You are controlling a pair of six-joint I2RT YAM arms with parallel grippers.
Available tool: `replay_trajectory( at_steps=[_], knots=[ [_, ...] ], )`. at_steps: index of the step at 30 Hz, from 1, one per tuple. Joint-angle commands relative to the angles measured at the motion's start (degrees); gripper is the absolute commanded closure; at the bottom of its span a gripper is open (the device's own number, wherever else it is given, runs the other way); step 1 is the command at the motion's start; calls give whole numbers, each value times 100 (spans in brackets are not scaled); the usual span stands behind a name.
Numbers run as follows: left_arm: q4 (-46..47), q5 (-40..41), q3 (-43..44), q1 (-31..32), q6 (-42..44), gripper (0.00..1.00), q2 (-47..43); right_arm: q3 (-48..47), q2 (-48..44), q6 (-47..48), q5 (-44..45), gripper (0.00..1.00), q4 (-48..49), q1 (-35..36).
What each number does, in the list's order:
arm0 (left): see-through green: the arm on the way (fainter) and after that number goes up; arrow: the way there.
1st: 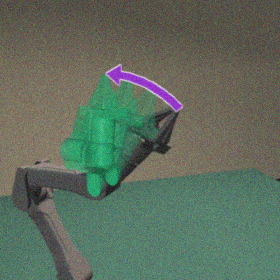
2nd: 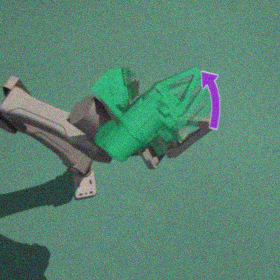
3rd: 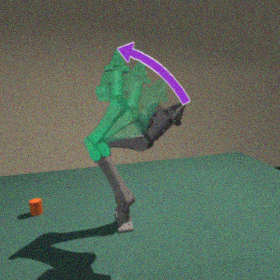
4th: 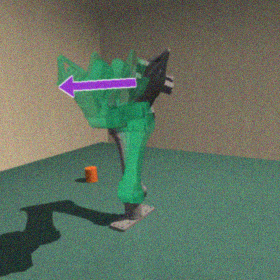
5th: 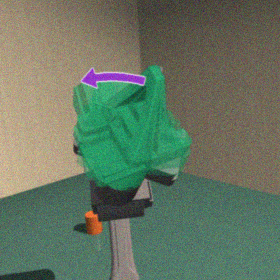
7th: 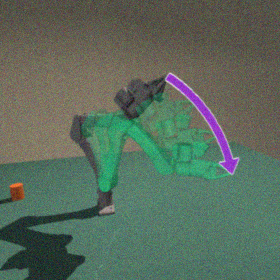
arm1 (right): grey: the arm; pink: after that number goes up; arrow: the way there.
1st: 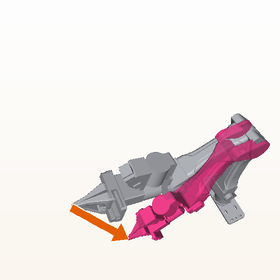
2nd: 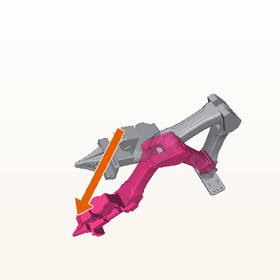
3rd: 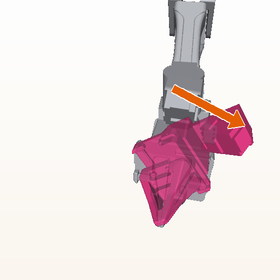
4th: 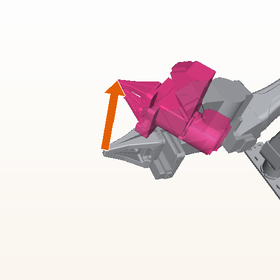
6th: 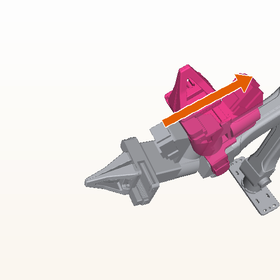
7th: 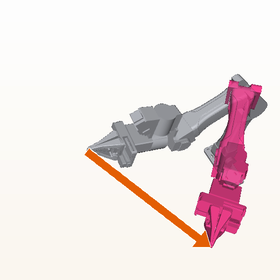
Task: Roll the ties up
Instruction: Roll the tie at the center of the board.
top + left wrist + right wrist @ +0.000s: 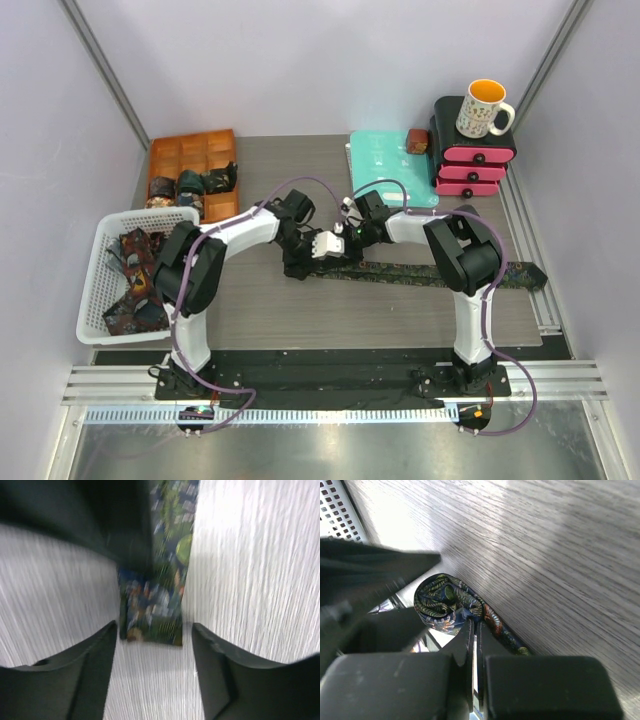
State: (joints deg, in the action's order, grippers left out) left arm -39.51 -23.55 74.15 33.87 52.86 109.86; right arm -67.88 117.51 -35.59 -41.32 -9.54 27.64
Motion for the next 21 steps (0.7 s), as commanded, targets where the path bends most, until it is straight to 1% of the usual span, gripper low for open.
replay_trajectory(
  at_steps=[1,5,10,15,17,18,20,21],
  knots=[
    [-198,-421,-102,-240,-100,33,-465,-50,140,351,397,99,-224,-22],
    [135,-668,-225,-249,-215,31,-624,-24,158,395,414,99,-224,-22],
    [382,-712,-173,-205,-303,33,-493,2,175,413,379,99,-206,-30],
    [391,-485,-225,-56,40,33,-387,3,202,387,335,99,-171,-30],
    [374,-396,-234,-12,75,39,-334,3,210,378,326,99,-162,-30],
    [321,-352,-191,-12,75,47,-317,11,202,386,326,99,-162,-30],
    [233,-352,-155,-12,58,54,-316,20,211,387,326,99,-162,-30],
    [224,-369,-129,-12,-3,61,-343,20,219,378,326,99,-153,-30]
  ],
)
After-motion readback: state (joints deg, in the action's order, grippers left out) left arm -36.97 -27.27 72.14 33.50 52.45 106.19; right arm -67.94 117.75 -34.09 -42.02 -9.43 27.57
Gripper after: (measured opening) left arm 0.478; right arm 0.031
